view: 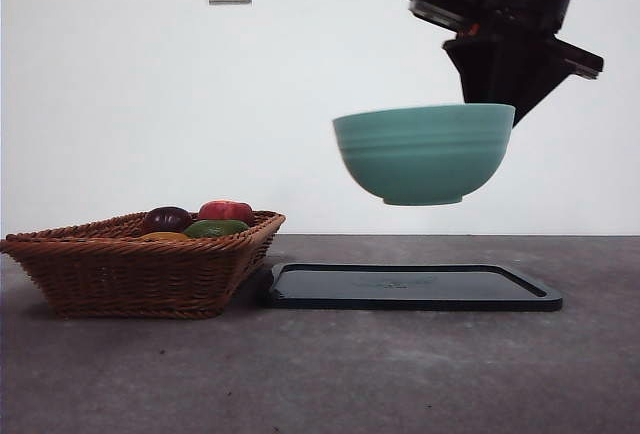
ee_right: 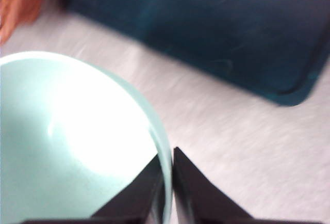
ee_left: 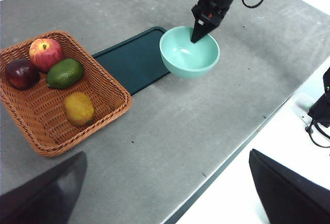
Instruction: Pick up the wifruite, put it on the bowl, pick up the plate, put it on desk
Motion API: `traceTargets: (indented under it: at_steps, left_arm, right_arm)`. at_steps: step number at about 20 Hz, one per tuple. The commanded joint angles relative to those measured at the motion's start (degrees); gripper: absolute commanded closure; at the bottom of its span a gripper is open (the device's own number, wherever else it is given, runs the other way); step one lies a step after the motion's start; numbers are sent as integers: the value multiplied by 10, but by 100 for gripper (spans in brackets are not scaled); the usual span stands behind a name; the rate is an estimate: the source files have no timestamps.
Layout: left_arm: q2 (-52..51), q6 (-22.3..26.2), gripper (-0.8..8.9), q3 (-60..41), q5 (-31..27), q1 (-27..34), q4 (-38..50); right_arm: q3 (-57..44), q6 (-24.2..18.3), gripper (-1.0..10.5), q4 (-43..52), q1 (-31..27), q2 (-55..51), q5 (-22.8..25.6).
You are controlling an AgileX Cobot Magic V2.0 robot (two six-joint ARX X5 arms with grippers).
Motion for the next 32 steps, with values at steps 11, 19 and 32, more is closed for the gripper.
traceTargets:
  at_steps: [11,19,32]
  left_arm:
    - [3,7,310,11,3,-4,6]
    - [3,7,310,11,3,-4,6]
    - [3,7,310,11,3,-4,7]
  right_arm:
    - [-192,-12,933,135,110,-2,0]
    - [-242,-1,932,203,111,-2,0]
    - [-242,41,353,78,111,-257,19]
